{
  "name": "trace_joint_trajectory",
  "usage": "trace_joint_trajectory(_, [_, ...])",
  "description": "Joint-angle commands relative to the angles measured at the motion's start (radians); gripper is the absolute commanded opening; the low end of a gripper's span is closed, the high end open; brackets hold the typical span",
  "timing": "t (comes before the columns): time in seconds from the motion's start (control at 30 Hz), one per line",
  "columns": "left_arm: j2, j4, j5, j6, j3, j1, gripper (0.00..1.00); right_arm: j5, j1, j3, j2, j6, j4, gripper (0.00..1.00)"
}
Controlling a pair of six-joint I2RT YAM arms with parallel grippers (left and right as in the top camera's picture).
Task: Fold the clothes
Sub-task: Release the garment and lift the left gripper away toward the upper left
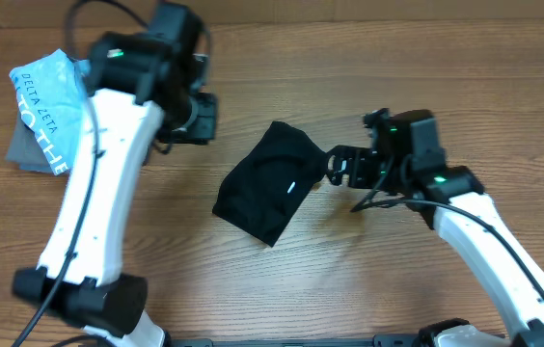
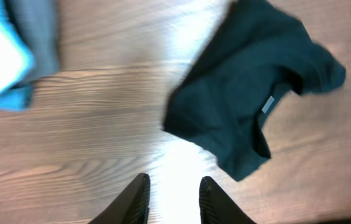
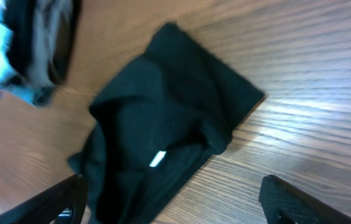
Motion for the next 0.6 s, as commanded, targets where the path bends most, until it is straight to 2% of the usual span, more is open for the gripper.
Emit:
trace_joint_trajectory(0.0, [-0.039,-0.019,-0.021,-0.009,0.008,0.037,0.37,0.113,0.044,0.014,0.114,0.019,0.042,0.83])
trace_joint_trajectory(0.03, [-0.040,-0.029,-0.021,0.000,0.008,0.038,0.38,0.095,0.047,0.014,0.148,0.019,0.072,0.78])
trace_joint_trajectory(0.2, [-0.039,-0.056,-0.016,0.032,-0.044,0.015,0.40,0.083,0.047,0.014,0.200,0.019,0.182,0.77])
trace_joint_trajectory(0.27, [-0.039,-0.035,0.021,0.032,-0.093,0.004,0.39,0.053,0.047,0.014,0.200,0.019,0.228,0.76])
trace_joint_trajectory(0.3, [-0.039,-0.024,0.047,0.034,-0.122,0.002,0.39,0.021,0.047,0.014,0.200,0.019,0.243,0.71])
trace_joint_trajectory(0.43, [-0.039,0.032,0.187,0.104,-0.237,-0.001,0.33,0.046,0.047,0.014,0.204,0.019,0.241,0.65])
trace_joint_trajectory(0.5, [-0.039,0.092,0.236,0.122,-0.328,-0.016,0.32,0.101,0.047,0.014,0.220,0.019,0.229,0.47])
trace_joint_trajectory(0.57, [-0.039,0.133,0.236,0.121,-0.394,-0.027,0.31,0.182,0.042,0.014,0.235,0.021,0.193,0.22])
